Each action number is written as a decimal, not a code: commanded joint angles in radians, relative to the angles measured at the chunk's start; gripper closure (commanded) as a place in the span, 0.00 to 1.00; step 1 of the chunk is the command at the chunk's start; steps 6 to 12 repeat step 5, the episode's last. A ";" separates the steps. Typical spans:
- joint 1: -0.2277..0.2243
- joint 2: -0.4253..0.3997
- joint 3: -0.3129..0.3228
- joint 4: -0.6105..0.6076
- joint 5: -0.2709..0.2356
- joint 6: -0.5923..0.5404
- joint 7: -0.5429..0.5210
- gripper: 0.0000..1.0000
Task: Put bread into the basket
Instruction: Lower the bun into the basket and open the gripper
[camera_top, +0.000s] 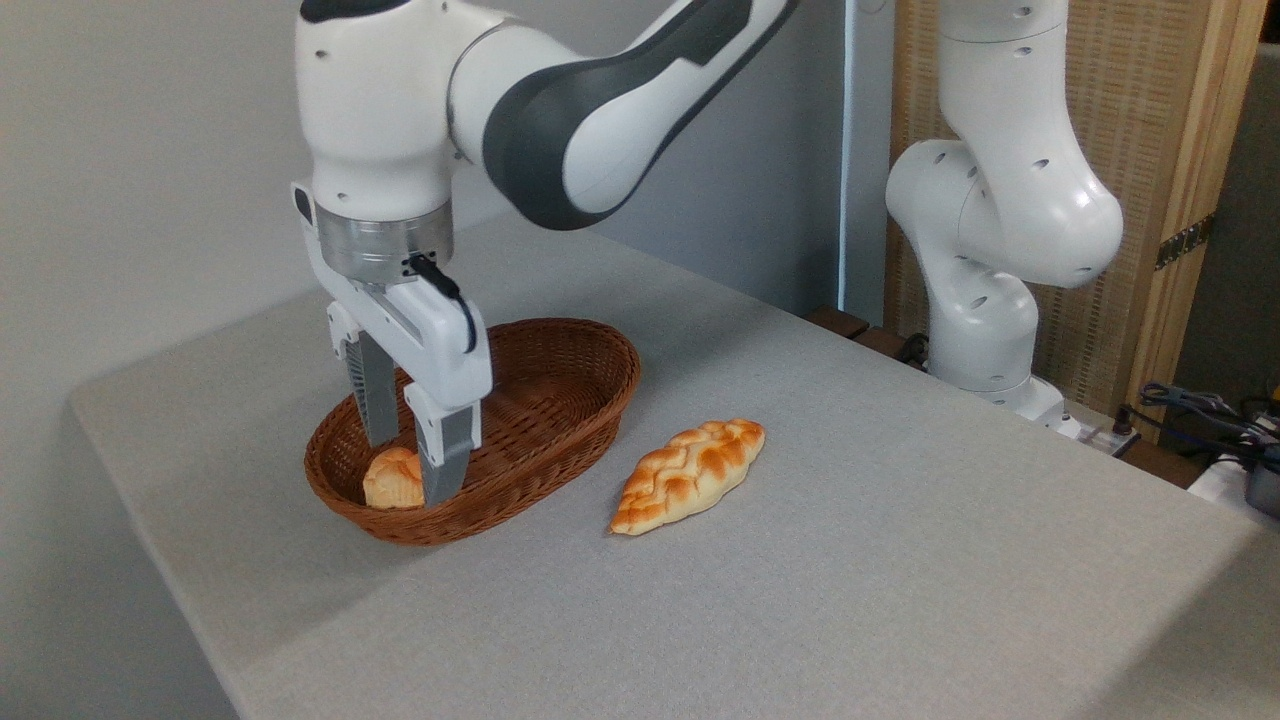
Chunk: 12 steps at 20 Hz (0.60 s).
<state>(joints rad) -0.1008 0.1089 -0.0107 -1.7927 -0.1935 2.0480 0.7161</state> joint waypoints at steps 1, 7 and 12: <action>-0.005 -0.023 0.063 0.051 0.091 -0.054 -0.015 0.00; -0.005 -0.023 0.090 0.073 0.112 -0.066 -0.012 0.00; -0.005 -0.023 0.090 0.073 0.112 -0.066 -0.012 0.00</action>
